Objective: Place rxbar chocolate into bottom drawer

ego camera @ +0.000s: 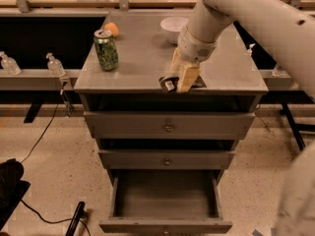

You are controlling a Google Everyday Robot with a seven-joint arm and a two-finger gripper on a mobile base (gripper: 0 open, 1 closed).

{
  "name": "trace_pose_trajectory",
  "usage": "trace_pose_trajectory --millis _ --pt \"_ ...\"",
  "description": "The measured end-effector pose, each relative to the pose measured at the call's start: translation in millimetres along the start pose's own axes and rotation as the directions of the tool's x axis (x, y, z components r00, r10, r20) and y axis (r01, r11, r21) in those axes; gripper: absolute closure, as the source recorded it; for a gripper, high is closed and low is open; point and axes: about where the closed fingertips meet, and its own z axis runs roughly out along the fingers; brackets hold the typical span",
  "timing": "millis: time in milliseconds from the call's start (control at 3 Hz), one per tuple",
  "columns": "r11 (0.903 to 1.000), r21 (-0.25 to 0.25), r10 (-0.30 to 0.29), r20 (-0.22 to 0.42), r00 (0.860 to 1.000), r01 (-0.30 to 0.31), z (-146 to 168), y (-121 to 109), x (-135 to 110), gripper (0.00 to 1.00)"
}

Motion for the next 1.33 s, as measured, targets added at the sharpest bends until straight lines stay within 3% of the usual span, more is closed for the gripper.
trace_pose_trajectory --millis 333,667,1000,1333 --pt "0.9827 0.05 0.167 0.186 0.968 -0.179 -14 39 -27 1.0" --pt "0.8976 -0.005 0.416 0.339 0.844 -0.441 10 82 -30 1.0" --pt "0.835 -0.02 0.519 0.36 0.775 -0.55 42 106 -13 1.0" --pt "0.835 -0.02 0.519 0.36 0.775 -0.55 42 106 -13 1.0"
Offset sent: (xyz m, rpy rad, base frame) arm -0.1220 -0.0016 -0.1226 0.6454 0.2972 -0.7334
